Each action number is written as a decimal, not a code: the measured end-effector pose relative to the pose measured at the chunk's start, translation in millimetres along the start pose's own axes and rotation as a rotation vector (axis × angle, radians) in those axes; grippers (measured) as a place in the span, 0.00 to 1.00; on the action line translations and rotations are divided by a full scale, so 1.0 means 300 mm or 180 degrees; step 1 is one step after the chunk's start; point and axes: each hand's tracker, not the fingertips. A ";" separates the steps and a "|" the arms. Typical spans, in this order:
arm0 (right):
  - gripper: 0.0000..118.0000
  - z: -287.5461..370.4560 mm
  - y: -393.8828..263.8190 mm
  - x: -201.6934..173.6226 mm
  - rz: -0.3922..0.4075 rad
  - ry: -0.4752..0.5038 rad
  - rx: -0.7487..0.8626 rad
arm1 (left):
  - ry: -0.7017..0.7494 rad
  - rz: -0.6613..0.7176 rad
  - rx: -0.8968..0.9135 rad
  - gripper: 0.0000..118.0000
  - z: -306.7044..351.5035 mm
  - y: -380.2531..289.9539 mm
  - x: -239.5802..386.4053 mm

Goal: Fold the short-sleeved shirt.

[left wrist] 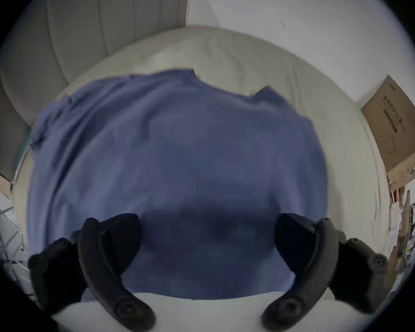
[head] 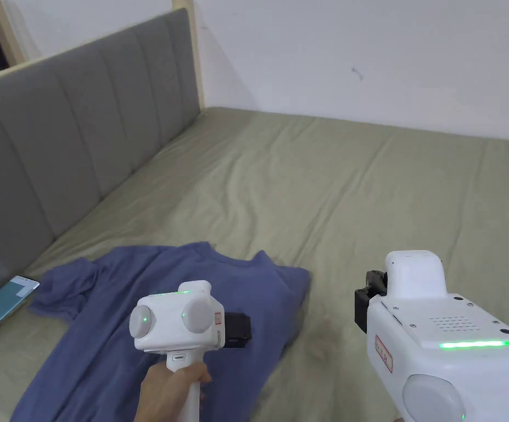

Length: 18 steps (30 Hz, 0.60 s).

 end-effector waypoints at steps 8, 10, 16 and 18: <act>0.01 -0.014 -0.032 0.044 -0.0189 -0.0012 -0.0155 | 0.0569 -0.0320 0.0118 0.01 0.055 0.017 0.032; 0.01 -0.001 -0.035 0.050 -0.0266 0.0014 -0.0165 | 0.0274 -0.0207 -0.0072 0.01 0.040 0.019 0.015; 0.01 0.042 -0.039 0.103 -0.0249 -0.0077 -0.0133 | -0.0107 0.0113 0.0062 0.01 0.127 0.062 0.000; 0.01 0.060 -0.039 0.141 -0.0342 -0.0105 -0.0113 | -0.0147 0.0111 0.0125 0.01 0.183 0.084 0.017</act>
